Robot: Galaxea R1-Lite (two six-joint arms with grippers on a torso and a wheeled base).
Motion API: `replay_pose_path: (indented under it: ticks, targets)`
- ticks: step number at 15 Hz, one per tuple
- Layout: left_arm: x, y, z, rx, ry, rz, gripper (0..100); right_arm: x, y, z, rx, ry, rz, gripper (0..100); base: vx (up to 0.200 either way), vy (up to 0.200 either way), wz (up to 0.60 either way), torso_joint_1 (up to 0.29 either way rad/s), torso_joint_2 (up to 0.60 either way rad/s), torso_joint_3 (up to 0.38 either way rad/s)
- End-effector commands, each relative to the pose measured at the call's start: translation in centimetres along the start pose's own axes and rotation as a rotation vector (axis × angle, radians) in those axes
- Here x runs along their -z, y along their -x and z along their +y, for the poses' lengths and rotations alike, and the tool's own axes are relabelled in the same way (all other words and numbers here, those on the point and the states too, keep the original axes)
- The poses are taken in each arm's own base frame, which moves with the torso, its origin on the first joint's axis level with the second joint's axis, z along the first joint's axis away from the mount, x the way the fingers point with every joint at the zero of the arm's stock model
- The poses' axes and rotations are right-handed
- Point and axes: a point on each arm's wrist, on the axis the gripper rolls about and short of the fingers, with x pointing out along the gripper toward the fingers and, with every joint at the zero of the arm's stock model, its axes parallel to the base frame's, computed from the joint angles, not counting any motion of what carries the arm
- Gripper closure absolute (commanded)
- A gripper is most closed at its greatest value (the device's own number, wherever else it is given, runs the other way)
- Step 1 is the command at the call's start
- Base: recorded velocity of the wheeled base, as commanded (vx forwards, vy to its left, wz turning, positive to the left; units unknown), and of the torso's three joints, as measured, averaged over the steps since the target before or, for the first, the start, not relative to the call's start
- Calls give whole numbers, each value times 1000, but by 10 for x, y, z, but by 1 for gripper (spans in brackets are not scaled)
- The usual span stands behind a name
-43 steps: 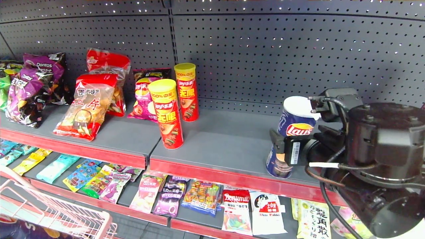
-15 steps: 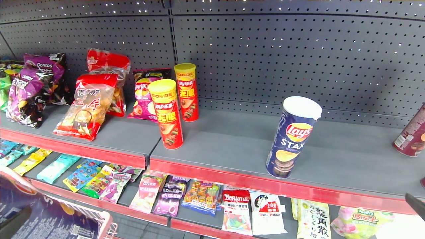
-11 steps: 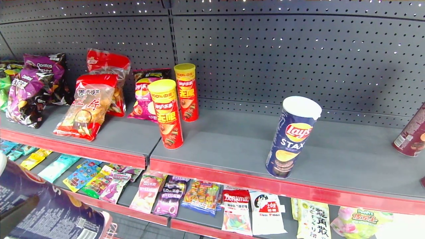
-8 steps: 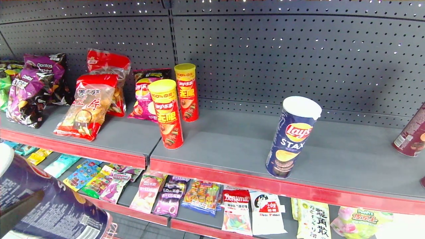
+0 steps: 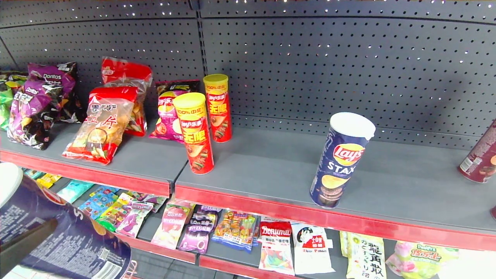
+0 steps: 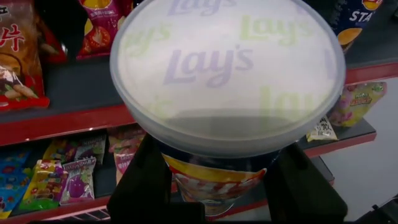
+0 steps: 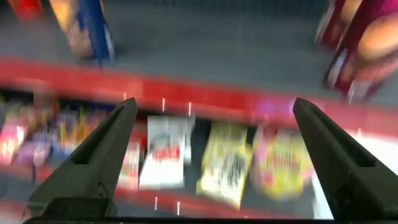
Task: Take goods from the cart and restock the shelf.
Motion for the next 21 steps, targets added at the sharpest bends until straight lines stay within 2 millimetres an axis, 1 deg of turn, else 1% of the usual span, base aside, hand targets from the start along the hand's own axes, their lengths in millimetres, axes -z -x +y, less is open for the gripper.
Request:
replay_pose_path:
  ticks: [1,3,5,7,8,13,21]
  targets:
    - [1,0,0,1,2,2,100,10,-6,0,6,1,-40,0,0,0,0,0,0,0]
    - [-1,-1,0,2,0,-2,100,11,-6,0,10,-14,-34,0,0,0,0,0,0,0]
    - [0,0,0,1,-3,-14,100,13,-7,0,43,-108,-20,0,0,0,0,0,0,0]
    - [0,0,0,3,-3,-14,100,17,-7,0,19,-45,23,0,0,0,0,0,0,0]
    - [-1,-1,0,3,-2,-13,100,17,-7,1,-37,-9,20,0,0,0,0,0,0,0]
    - [1,-1,0,3,1,-6,100,17,-7,2,-38,-29,21,0,0,0,0,0,0,0]
    - [0,-5,2,4,7,6,100,17,-7,2,-38,-26,22,0,0,0,-600,5,4,0]
